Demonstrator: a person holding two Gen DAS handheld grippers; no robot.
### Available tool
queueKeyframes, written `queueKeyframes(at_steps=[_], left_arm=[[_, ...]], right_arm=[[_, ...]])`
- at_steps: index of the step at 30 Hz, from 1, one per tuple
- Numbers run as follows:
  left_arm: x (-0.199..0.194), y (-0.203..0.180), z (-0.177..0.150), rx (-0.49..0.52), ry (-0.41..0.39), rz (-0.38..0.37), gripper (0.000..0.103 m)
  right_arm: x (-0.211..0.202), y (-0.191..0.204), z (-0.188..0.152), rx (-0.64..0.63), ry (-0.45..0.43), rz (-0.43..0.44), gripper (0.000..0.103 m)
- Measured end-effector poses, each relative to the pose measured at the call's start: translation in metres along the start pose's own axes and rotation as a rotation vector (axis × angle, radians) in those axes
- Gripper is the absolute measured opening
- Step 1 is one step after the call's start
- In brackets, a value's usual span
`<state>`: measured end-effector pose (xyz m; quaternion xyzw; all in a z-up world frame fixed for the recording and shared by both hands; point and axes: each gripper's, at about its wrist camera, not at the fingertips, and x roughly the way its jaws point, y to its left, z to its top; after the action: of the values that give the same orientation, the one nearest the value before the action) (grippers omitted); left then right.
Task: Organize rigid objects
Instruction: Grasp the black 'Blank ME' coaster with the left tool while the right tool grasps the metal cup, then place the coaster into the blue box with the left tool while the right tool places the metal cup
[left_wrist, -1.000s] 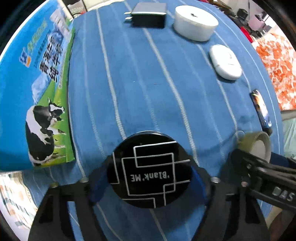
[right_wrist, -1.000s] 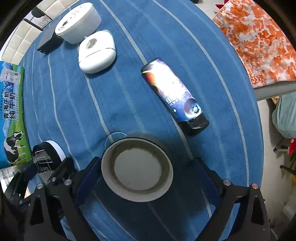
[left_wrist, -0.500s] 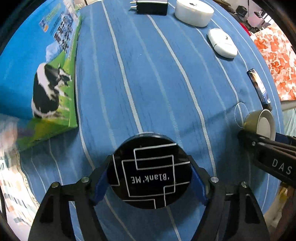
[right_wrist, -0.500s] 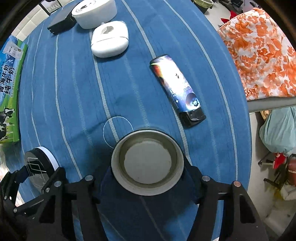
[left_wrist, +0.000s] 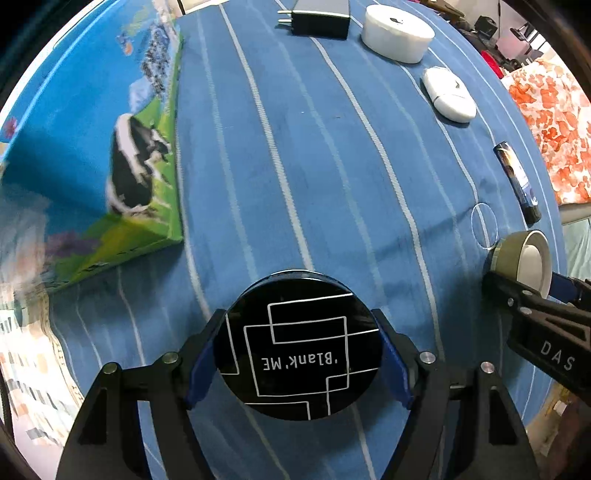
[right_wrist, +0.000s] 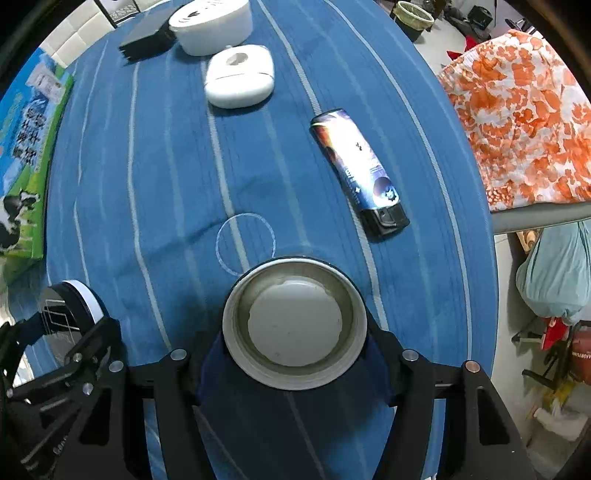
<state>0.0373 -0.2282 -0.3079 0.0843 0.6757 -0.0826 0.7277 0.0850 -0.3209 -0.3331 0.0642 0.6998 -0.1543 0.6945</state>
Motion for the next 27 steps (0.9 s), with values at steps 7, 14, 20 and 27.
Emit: queueKeyframes(at_steps=[7, 14, 20, 27], left_arm=[[-0.026, 0.016, -0.008, 0.003, -0.036, -0.018, 0.073], [-0.074, 0.041, -0.014, -0.002, -0.108, -0.050, 0.073], [-0.131, 0.072, -0.016, -0.042, -0.210, -0.096, 0.073], [-0.201, 0.137, -0.006, -0.109, -0.314, -0.113, 0.073]], right_arm=[[-0.024, 0.016, -0.008, -0.016, -0.035, 0.029, 0.067], [-0.071, 0.038, -0.010, -0.065, -0.098, 0.081, 0.067], [-0.125, 0.063, -0.019, -0.107, -0.160, 0.147, 0.067], [-0.188, 0.106, -0.022, -0.158, -0.228, 0.247, 0.067]])
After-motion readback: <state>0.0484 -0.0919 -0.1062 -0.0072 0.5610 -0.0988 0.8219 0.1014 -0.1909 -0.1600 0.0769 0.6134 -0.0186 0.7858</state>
